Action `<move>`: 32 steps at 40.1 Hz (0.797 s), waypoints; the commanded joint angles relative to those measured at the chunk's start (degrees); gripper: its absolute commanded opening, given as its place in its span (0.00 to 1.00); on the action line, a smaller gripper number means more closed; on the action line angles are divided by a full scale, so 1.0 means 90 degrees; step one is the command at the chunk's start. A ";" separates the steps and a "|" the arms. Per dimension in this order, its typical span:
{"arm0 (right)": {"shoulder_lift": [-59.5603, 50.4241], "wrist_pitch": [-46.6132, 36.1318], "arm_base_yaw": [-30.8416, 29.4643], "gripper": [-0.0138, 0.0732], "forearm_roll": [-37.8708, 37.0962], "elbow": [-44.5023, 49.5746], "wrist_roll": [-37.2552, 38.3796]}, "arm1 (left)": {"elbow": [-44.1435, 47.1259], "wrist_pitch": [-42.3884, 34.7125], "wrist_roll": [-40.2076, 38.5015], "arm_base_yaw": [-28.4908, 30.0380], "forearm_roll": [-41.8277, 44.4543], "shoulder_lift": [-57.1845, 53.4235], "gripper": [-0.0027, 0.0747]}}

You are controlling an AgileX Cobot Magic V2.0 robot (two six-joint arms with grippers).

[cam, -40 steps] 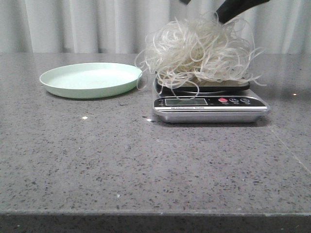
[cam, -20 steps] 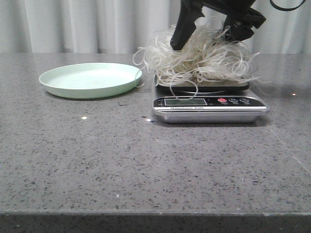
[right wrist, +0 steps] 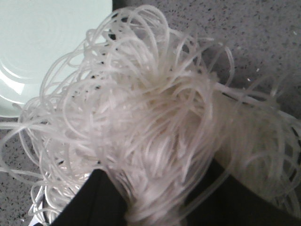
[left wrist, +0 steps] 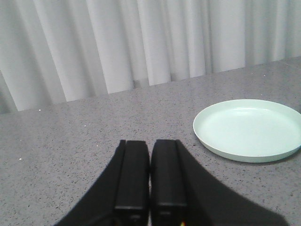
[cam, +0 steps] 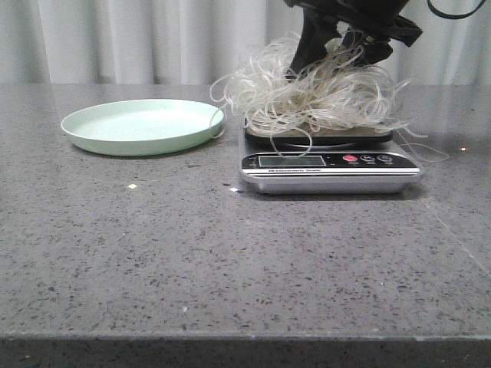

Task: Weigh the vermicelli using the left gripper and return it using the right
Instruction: 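Lower the right gripper into the vermicelli on the scale and grasp, then lift the vermicelli with the right gripper and carry it to the plate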

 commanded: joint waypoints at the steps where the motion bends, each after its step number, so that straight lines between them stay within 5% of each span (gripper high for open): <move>1: -0.0279 0.0338 0.0002 0.33 0.0073 -0.0168 -0.0012 | -0.0178 -0.0502 -0.0068 0.0019 -0.0099 0.0031 0.21; 32: -0.0593 0.1071 0.0203 0.33 0.0341 -0.3556 -0.0110 | -0.0178 -0.0502 -0.0068 0.0019 -0.0099 0.0031 0.21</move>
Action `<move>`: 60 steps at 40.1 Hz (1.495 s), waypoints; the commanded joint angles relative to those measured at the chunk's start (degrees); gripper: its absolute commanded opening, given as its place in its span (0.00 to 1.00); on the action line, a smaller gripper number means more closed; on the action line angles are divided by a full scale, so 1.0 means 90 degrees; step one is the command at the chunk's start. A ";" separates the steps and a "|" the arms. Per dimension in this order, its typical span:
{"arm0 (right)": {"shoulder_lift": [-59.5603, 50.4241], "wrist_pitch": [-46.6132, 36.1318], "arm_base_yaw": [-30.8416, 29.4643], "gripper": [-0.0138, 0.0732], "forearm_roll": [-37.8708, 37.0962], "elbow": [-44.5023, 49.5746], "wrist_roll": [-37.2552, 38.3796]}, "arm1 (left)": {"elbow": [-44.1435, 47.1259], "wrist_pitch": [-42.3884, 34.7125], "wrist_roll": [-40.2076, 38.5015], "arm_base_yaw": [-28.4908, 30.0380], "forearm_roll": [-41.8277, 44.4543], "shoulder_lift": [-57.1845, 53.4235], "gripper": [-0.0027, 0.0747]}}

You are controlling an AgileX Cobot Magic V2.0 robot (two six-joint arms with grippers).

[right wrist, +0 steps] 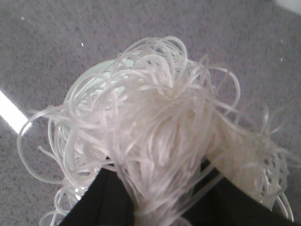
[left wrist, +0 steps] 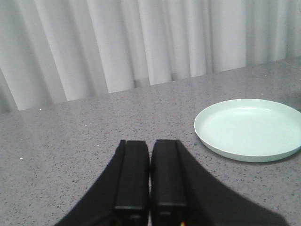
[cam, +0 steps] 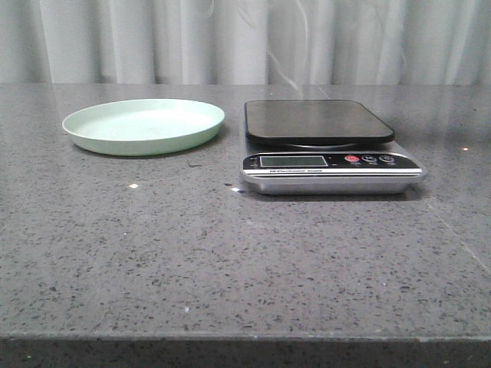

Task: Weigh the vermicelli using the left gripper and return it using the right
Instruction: 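Lift the vermicelli with the right gripper and carry it to the plate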

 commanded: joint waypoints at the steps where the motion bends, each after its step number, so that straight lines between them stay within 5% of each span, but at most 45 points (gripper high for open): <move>1: -0.0161 -0.0476 0.0181 0.33 0.0331 -0.0638 -0.0155 | -0.0178 -0.0502 -0.0068 0.0019 -0.0099 0.0031 0.21; 25: 0.1888 -0.1491 0.1415 0.33 0.0489 -0.1467 -0.0575 | -0.0178 -0.0843 -0.0068 0.0019 -0.0099 0.0031 0.21; 51: 0.2518 -0.1534 0.1547 0.34 0.0495 -0.1503 -0.0575 | -0.0178 -0.0843 -0.0068 0.0019 -0.0099 0.0031 0.21; 60: 0.2518 -0.1529 0.1547 0.56 0.0495 -0.1503 -0.0575 | -0.0178 -0.0843 -0.0068 0.0019 -0.0099 0.0031 0.21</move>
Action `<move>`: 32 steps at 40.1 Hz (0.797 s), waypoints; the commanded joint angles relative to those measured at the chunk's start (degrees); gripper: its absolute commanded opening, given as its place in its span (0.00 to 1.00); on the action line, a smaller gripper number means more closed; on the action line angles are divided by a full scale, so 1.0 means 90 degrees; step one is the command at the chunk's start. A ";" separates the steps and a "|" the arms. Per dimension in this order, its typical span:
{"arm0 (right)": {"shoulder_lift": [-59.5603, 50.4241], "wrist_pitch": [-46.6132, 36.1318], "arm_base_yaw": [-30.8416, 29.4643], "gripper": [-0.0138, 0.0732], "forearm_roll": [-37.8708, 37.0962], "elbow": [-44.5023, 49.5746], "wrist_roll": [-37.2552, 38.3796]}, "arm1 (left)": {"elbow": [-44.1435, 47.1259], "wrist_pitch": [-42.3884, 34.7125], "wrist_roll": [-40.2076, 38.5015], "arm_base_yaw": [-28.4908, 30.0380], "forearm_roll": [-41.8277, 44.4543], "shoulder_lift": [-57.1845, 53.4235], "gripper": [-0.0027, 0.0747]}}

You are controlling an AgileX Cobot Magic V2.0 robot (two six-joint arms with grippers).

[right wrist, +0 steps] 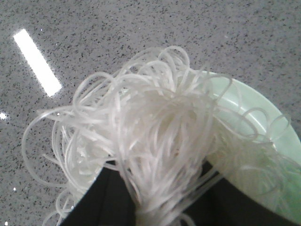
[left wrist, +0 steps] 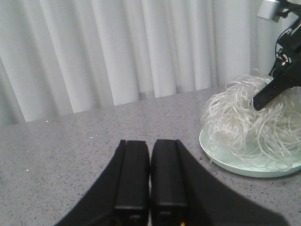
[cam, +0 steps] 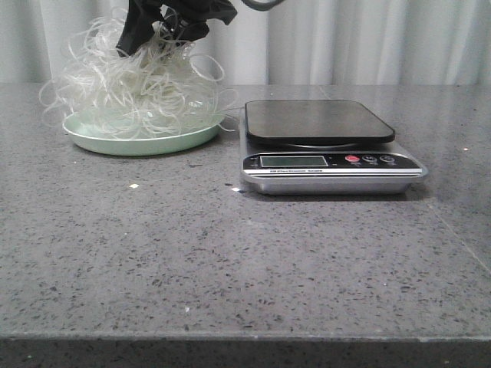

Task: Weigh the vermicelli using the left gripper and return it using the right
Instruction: 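Release the vermicelli onto the green plate and raise the right gripper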

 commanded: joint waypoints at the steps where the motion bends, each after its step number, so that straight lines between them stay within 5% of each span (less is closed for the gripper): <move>1: -0.0440 -0.0410 -0.0029 0.59 0.0258 -0.0256 -0.0064 | -0.0178 -0.0519 -0.0068 0.0019 -0.0099 0.0031 0.21; 8: -0.0453 -0.0410 -0.0029 0.71 0.0258 -0.0256 -0.0064 | -0.0178 -0.0519 -0.0068 0.0019 -0.0099 0.0031 0.21; 32: -0.1254 -0.0070 -0.0656 0.66 0.0167 -0.0261 -0.0029 | -0.0178 -0.0519 -0.0068 0.0019 -0.0099 0.0031 0.21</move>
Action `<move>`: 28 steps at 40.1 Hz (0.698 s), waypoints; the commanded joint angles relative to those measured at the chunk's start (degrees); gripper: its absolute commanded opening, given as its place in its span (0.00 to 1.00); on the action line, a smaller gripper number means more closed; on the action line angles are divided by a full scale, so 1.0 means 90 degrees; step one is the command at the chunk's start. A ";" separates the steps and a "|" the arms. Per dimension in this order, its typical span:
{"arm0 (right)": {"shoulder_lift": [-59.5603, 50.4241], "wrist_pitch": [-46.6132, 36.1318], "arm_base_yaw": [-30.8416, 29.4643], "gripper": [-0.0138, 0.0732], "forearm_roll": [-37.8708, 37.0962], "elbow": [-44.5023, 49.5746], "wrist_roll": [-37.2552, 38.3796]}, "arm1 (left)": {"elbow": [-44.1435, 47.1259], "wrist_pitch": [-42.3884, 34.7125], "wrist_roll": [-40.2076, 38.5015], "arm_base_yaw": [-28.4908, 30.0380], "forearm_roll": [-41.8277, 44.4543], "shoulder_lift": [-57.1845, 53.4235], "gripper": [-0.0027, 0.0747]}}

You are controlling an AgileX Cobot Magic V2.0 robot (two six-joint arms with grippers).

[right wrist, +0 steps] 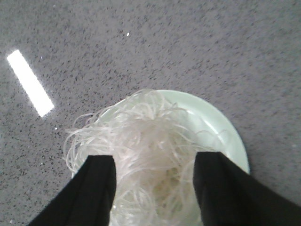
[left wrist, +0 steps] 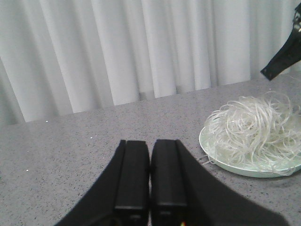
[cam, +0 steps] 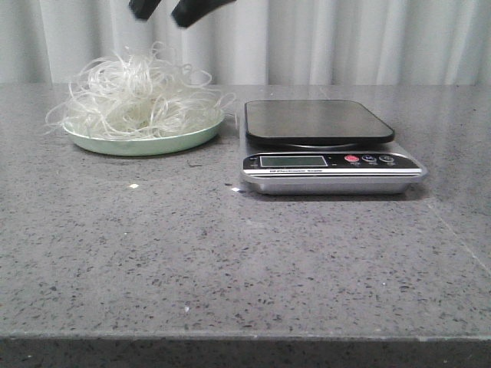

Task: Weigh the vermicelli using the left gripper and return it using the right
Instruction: 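Release the vermicelli onto the green plate and raise the right gripper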

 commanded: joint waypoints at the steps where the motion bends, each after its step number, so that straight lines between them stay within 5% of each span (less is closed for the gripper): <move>1: -0.0729 -0.0172 -0.0276 0.62 0.0121 -0.0237 -0.0021 | -0.0178 -0.0515 -0.0068 0.0019 -0.0099 0.0031 0.21; 8: -0.1077 0.0212 -0.0795 0.32 0.0120 -0.0237 -0.0007 | -0.0178 -0.0515 -0.0068 0.0019 -0.0099 0.0031 0.21; 19: -0.1535 0.0508 -0.1478 0.33 -0.0045 -0.0204 0.0367 | -0.0178 -0.0515 -0.0068 0.0019 -0.0099 0.0031 0.21; 28: -0.1976 0.0588 -0.1602 0.33 -0.1597 -0.0109 0.1011 | -0.0178 -0.0515 -0.0068 0.0019 -0.0099 0.0031 0.21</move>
